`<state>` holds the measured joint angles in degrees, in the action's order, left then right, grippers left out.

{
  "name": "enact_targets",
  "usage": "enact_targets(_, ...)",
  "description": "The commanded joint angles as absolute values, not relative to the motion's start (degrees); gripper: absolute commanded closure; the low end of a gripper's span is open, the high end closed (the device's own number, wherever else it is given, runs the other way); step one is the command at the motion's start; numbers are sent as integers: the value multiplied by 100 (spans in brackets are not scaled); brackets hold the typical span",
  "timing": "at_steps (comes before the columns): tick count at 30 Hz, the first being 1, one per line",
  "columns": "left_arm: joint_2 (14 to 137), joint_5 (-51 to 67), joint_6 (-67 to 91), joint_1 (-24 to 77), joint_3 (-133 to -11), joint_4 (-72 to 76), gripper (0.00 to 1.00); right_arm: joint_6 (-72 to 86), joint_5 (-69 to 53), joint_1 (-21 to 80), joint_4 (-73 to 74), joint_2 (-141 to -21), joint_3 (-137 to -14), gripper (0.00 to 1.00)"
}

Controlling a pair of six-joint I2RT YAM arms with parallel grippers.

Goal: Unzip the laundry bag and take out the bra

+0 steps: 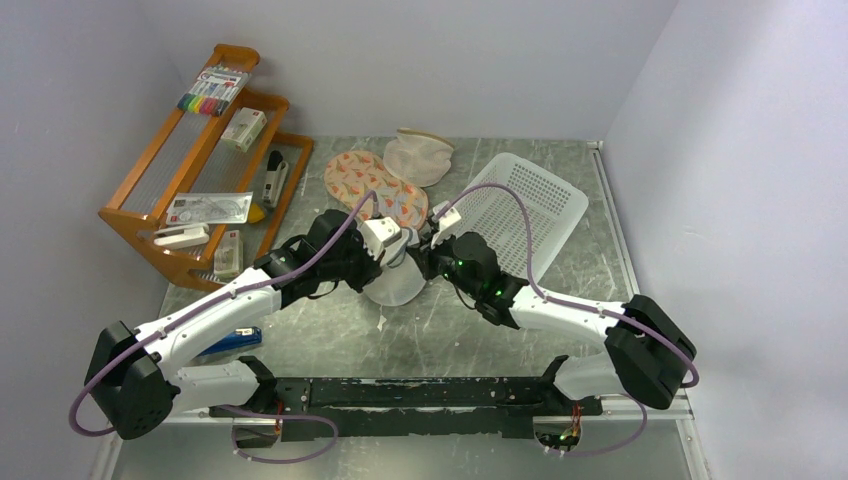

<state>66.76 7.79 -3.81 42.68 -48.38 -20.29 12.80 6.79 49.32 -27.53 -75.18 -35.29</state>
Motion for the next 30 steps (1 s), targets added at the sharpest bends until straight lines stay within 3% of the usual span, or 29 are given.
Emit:
enact_targets(1, 6654, 1428, -515, 4248, -5048, -2060, 78, 1300, -51, 4927, -2934, -7505, -3448, 100)
enact_targets(8, 6270, 2434, -388, 4251, -4965, -1534, 50, 1389, -192, 4981, -2900, -7407, -3418, 100)
enact_targets(13, 6197, 2431, 105, 4247, -4891, -963, 21, 1366, -51, 5027, -2799, -7183, -3367, 100)
enact_targets(25, 6697, 1141, 1133, 4253, -5089, -1165, 23, 1446, -140, 5113, -2828, -7058, -3330, 100)
enact_targets(28, 6767, 1008, 1178, 4251, -5149, -1333, 31, 1475, -156, 5121, -2805, -7022, -3311, 100)
enact_targets(30, 6816, 893, 1178, 4254, -5180, -1420, 42, 1504, -159, 5133, -2870, -6985, -3242, 100)
